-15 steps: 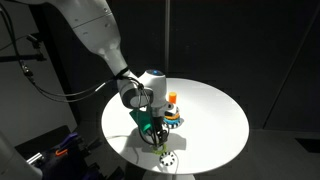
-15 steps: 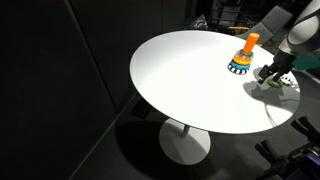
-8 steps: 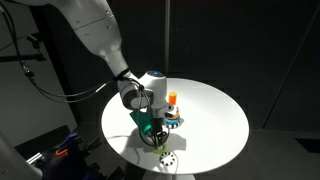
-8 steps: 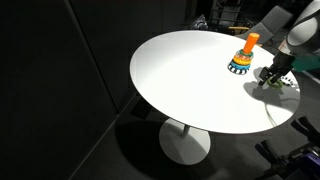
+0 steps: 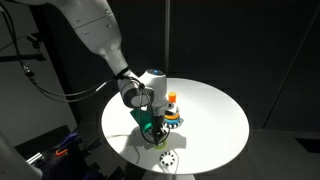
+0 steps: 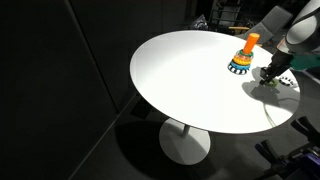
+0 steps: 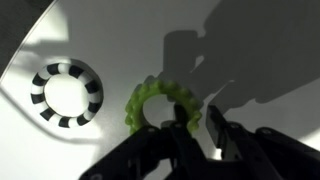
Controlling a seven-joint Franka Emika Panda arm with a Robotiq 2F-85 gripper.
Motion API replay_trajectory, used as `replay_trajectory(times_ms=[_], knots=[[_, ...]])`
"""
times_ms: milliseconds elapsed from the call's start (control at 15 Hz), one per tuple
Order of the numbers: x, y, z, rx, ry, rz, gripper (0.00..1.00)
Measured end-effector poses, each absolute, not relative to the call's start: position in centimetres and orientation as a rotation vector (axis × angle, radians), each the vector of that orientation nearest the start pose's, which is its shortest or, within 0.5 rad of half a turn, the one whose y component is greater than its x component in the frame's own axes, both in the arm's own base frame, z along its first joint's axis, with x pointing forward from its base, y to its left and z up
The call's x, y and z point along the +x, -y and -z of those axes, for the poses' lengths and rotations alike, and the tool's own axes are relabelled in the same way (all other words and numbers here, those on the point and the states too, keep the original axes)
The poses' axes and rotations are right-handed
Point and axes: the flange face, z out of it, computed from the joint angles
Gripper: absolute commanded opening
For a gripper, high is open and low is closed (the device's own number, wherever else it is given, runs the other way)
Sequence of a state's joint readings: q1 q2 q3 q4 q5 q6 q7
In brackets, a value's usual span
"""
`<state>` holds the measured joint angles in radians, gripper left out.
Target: Pick up the lime green ring from the table and put it on the ring holder
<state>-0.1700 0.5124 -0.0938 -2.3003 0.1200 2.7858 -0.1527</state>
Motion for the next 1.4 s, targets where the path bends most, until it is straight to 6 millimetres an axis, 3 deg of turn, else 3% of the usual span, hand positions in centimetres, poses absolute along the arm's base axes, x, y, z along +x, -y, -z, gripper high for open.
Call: replay_trajectory(times_ms=[533, 1400], knots=[[50.1, 14.9, -13.8, -3.124, -0.351, 0.011, 0.07], [51.6, 14.7, -23.0, -3.097, -0.349, 0.088, 0.07]])
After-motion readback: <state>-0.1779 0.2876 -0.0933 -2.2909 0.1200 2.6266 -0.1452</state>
